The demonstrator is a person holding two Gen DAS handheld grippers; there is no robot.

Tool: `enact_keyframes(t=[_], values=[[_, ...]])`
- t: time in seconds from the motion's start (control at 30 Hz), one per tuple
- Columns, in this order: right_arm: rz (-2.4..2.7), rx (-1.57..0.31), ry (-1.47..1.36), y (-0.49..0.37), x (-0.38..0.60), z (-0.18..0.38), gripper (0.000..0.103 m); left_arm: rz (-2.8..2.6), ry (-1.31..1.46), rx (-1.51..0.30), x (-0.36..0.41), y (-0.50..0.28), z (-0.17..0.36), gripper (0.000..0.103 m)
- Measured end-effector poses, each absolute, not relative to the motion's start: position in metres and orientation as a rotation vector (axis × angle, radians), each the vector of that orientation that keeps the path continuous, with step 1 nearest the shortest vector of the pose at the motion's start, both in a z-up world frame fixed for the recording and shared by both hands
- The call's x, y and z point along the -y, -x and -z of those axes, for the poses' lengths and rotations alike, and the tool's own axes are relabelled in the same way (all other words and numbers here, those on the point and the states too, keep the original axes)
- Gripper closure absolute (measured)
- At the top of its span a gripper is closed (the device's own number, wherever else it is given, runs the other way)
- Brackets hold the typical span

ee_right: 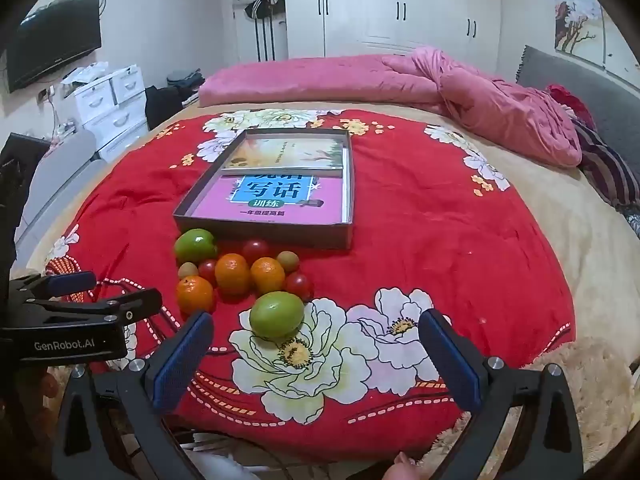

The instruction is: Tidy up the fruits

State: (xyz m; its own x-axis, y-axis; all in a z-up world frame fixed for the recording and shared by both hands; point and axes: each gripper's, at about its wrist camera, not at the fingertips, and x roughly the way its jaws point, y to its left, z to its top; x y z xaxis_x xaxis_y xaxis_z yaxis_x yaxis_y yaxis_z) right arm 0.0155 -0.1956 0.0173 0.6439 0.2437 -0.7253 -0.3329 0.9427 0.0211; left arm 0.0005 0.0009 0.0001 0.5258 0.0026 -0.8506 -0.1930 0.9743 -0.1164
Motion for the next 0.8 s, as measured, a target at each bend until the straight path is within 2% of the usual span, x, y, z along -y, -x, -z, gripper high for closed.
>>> enact_keyframes(t=[0.8], values=[[-0.346,-0.789,0.116,-0.011,0.195,-0.021,0.0,-0.093,0.204,-0.973,0.003,0.006,-0.009,0.0]])
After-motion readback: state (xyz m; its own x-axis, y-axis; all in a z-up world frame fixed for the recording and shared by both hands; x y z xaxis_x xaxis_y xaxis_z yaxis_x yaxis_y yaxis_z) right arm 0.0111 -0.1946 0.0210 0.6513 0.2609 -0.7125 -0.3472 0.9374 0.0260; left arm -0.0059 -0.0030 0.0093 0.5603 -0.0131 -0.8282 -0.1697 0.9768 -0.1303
